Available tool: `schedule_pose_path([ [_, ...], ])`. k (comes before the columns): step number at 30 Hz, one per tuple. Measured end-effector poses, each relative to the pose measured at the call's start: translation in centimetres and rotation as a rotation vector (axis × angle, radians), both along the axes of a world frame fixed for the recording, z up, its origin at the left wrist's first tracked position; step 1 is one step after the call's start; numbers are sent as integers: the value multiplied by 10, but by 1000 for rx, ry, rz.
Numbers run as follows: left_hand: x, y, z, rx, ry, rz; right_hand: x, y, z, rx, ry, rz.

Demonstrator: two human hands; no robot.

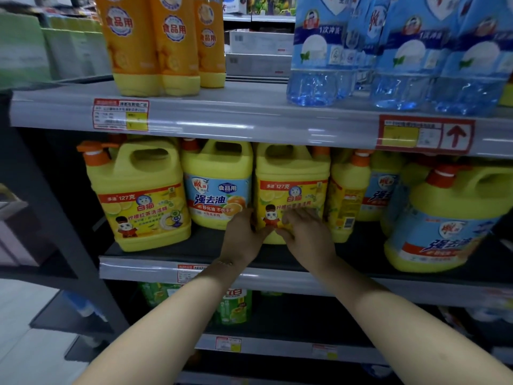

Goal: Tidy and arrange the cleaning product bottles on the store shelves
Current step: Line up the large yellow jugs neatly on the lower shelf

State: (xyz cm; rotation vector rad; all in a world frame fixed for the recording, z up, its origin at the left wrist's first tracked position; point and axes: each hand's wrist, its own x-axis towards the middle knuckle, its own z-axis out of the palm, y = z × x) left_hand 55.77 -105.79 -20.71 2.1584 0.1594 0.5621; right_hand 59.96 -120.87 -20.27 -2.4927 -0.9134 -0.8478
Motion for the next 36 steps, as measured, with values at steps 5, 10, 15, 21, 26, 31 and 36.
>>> schedule_pose_path([
  [5,3,-2,-9,-8,-25,-24,-5,-5,-5,-63,35,38],
  [10,10,0,-6,100,-8,-15,-1,0,-8,-82,99,33],
  [15,15,-3,-3,108,-8,39,11,9,-4,-115,159,52],
  [21,6,1,-4,109,-22,38,20,17,9,-151,263,21],
  [26,-11,32,-2,138,-98,168,-1,46,20,71,332,176],
  [31,-29,64,-2,151,-110,255,-20,109,26,662,705,251],
  [36,-52,91,-2,247,-127,330,-20,141,22,820,699,-12],
])
